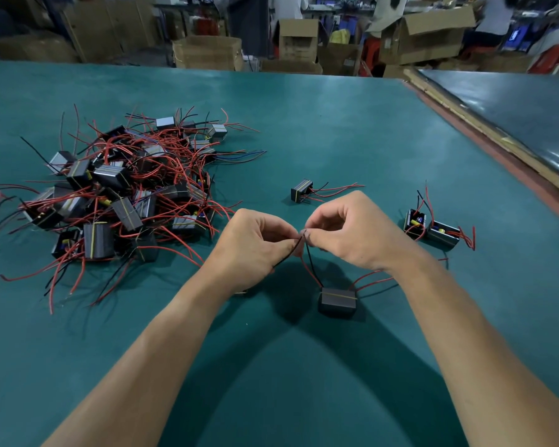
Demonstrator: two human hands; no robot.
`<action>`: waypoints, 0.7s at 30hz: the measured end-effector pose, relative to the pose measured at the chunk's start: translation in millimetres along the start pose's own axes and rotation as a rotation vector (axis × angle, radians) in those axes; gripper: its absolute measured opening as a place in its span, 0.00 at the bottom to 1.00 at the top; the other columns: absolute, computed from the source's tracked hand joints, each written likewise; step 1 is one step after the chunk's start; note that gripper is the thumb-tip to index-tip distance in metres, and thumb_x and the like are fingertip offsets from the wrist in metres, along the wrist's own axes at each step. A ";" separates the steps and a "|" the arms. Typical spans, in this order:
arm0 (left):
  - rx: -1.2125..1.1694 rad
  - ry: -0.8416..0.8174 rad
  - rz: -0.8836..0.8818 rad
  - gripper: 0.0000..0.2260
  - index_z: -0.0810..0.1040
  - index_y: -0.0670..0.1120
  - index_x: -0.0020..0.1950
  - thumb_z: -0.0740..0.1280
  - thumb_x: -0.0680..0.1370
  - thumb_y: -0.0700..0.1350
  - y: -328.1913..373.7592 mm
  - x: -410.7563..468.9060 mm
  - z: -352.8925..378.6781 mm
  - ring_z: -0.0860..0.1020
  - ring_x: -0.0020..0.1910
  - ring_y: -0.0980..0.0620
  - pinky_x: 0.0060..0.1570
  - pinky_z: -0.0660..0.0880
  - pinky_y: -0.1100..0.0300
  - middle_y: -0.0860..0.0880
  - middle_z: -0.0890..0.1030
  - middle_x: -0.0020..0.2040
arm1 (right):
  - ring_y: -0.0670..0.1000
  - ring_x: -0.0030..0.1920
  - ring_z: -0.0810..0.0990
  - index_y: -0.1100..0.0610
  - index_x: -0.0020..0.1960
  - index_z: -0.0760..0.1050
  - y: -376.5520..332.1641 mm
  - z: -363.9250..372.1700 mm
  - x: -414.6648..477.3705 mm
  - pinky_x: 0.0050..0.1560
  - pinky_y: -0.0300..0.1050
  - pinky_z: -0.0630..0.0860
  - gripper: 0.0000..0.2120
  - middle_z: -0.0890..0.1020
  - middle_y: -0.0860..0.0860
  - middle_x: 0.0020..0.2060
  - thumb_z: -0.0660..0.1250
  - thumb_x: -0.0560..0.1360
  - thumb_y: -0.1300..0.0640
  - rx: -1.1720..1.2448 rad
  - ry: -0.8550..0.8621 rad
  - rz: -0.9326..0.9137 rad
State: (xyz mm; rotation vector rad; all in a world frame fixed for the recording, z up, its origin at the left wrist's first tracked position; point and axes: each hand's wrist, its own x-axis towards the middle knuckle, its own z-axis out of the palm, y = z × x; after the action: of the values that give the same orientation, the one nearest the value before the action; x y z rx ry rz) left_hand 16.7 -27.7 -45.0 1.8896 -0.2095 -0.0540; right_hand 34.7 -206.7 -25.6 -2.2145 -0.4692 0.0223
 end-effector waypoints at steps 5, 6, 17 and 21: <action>-0.016 -0.001 0.030 0.08 0.84 0.44 0.36 0.72 0.74 0.35 1.6 -1.4 3.0 0.70 0.25 0.63 0.28 0.67 0.70 0.54 0.81 0.27 | 0.45 0.27 0.73 0.57 0.34 0.79 0.6 6.6 1.1 0.33 0.41 0.71 0.09 0.81 0.52 0.28 0.69 0.72 0.58 -0.008 0.006 0.086; -0.019 0.006 0.030 0.07 0.84 0.44 0.36 0.73 0.74 0.35 1.6 -1.4 3.0 0.71 0.27 0.61 0.30 0.68 0.68 0.52 0.82 0.29 | 0.46 0.27 0.73 0.57 0.34 0.79 0.3 8.3 1.4 0.34 0.41 0.71 0.08 0.81 0.52 0.27 0.69 0.72 0.59 0.010 0.020 0.090; -0.064 0.026 -0.063 0.06 0.85 0.45 0.37 0.73 0.74 0.38 1.0 -0.7 -0.9 0.68 0.31 0.50 0.34 0.66 0.57 0.36 0.82 0.35 | 0.43 0.33 0.81 0.52 0.41 0.85 -1.7 -1.4 -1.2 0.38 0.34 0.76 0.07 0.85 0.45 0.32 0.73 0.72 0.64 -0.044 0.016 -0.085; -0.038 0.032 -0.045 0.07 0.85 0.44 0.36 0.73 0.75 0.38 -0.6 -0.5 -1.0 0.66 0.26 0.53 0.29 0.62 0.64 0.42 0.79 0.27 | 0.45 0.33 0.82 0.49 0.40 0.85 0.9 1.2 -0.2 0.38 0.40 0.78 0.07 0.85 0.44 0.32 0.75 0.71 0.61 -0.089 0.026 -0.050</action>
State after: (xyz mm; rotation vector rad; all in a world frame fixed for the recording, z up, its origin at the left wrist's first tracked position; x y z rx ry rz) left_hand 16.5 -26.5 -45.3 1.8564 -0.1437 -0.0578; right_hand 34.6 -206.4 -27.1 -2.2867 -0.5202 -0.0551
